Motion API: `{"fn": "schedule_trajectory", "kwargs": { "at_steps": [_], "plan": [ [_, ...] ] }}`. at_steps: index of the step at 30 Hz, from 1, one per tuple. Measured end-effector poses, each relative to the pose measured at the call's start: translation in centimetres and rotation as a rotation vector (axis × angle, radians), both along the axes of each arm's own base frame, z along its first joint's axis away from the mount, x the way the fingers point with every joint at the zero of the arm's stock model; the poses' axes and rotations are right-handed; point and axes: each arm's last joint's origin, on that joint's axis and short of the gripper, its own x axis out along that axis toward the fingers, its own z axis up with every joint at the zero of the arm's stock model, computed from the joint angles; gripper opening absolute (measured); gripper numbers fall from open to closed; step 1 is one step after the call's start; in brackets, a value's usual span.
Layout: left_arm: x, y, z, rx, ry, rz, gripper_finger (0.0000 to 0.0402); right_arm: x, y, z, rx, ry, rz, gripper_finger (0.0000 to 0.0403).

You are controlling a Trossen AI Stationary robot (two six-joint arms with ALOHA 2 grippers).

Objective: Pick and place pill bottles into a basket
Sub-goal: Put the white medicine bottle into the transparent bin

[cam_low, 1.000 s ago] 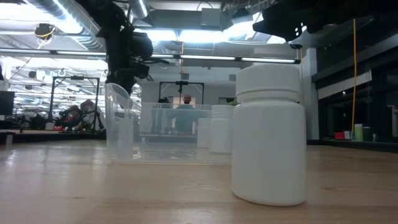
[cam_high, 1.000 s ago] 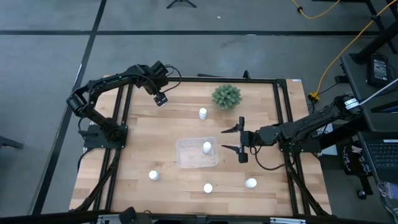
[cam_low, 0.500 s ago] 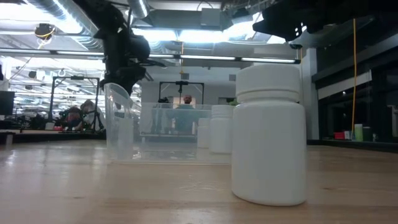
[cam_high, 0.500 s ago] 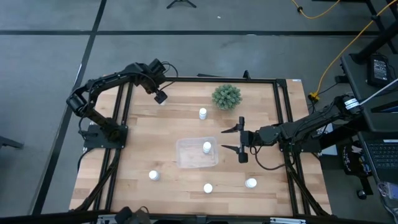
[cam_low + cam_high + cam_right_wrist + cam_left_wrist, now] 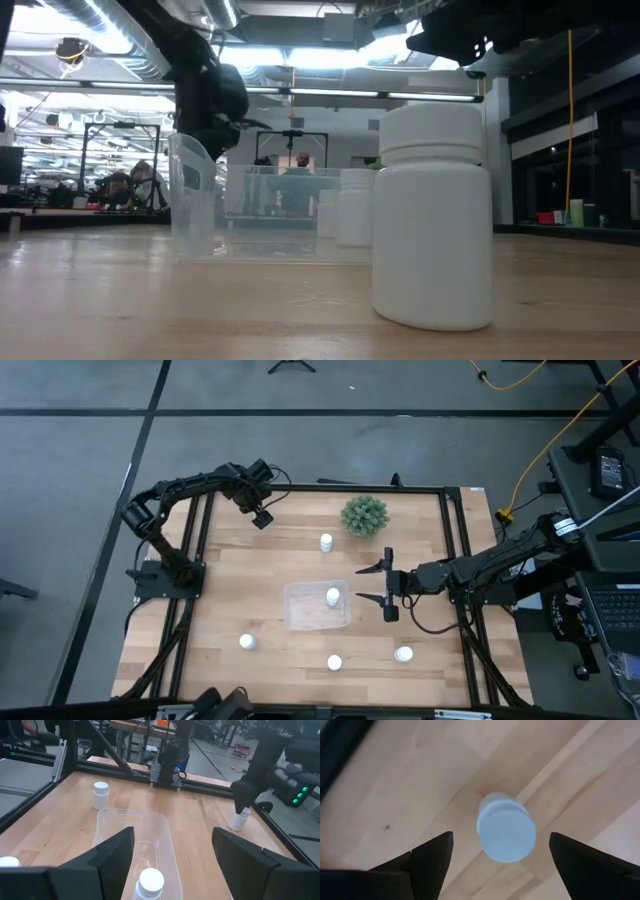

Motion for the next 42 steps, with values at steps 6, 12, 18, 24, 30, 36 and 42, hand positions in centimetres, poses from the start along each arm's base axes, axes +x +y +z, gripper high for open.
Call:
{"fn": "schedule_trajectory", "kwargs": {
  "at_steps": [6, 12, 18, 24, 30, 36, 42],
  "plan": [
    [0.5, 0.6, -2.2, -0.047, 0.050, -0.030, 0.0324, 0.0, 0.0, 0.0, -0.003, 0.000, 0.001, 0.0271],
    [0.8, 0.8, -3.0, -0.053, 0.057, -0.046, 0.0316, 0.0, 0.0, 0.0, -0.001, 0.000, 0.000, 0.0271],
    [0.8, 0.8, -2.9, -0.050, 0.053, -0.054, 0.0286, 0.0, 0.0, 0.0, 0.000, 0.001, 0.000, 0.0271],
    [1.0, 0.8, -2.9, -0.046, 0.047, -0.061, 0.0242, 0.1, 0.0, -0.1, 0.000, 0.003, 0.000, 0.0271],
    [1.7, 0.1, -2.9, -0.045, 0.046, -0.112, 0.0185, 0.1, 0.0, -0.1, 0.000, 0.004, 0.000, 0.0271],
    [2.8, -1.1, -2.9, -0.055, 0.033, -0.198, 0.0175, 0.1, 0.0, -0.1, 0.000, 0.003, 0.000, 0.0271],
    [4.1, -2.7, -2.9, -0.054, 0.034, -0.276, 0.0175, 0.1, 0.0, -0.1, 0.000, 0.003, 0.000, 0.0271]
  ]
}}
